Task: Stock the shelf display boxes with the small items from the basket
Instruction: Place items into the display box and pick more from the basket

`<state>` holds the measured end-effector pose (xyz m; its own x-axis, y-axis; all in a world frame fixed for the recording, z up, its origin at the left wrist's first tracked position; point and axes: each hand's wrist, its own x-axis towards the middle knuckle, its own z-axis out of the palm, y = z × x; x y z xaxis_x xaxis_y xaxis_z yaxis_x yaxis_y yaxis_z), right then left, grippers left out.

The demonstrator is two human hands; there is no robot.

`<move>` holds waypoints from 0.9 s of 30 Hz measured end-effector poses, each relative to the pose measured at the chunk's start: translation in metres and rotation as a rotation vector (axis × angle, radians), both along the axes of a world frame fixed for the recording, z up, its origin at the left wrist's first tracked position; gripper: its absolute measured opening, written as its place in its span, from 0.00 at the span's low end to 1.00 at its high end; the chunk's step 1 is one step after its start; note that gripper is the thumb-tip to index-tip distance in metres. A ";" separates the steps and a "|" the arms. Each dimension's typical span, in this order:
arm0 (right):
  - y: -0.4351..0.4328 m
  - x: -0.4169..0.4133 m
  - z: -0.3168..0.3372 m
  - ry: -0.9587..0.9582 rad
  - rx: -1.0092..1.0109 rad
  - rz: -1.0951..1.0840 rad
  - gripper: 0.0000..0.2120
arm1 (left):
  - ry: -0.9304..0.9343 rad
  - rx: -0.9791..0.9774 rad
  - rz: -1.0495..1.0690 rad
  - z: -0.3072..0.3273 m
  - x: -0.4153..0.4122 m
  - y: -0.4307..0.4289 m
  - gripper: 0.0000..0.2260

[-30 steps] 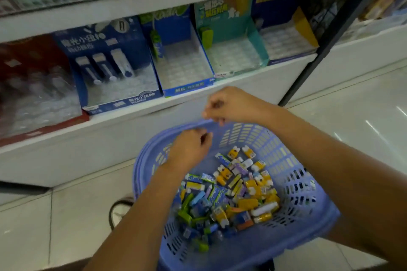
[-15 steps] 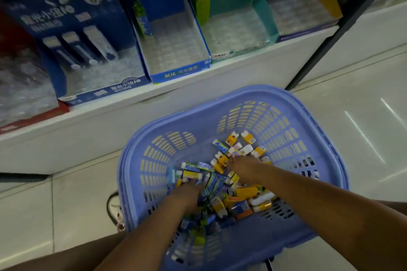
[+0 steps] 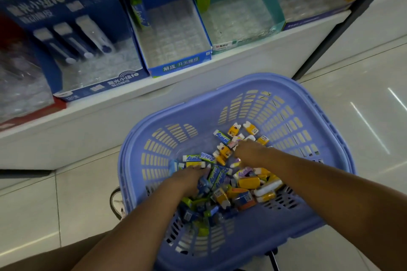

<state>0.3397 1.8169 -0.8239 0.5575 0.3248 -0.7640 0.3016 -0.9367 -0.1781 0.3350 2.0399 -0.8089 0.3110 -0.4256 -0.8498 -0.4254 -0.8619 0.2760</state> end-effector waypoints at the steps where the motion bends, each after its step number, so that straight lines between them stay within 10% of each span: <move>1: -0.003 0.002 0.004 0.000 0.075 -0.158 0.19 | -0.002 -0.017 0.037 0.000 0.002 0.000 0.38; 7: -0.032 0.015 0.068 0.342 0.688 -0.915 0.24 | 0.174 -0.375 0.692 0.038 0.027 -0.027 0.20; 14: -0.015 0.029 0.145 0.361 1.009 -0.927 0.19 | 0.208 -0.998 1.232 0.125 0.048 -0.058 0.07; 27: 0.017 0.071 0.233 -0.328 1.206 -0.989 0.15 | 0.043 -1.402 1.828 0.210 0.081 -0.007 0.06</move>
<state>0.4109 1.8337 -0.5909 0.9877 0.0503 -0.1483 -0.1398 -0.1432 -0.9798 0.4163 2.0327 -0.5992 0.9160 0.0570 -0.3971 0.3274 0.4656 0.8222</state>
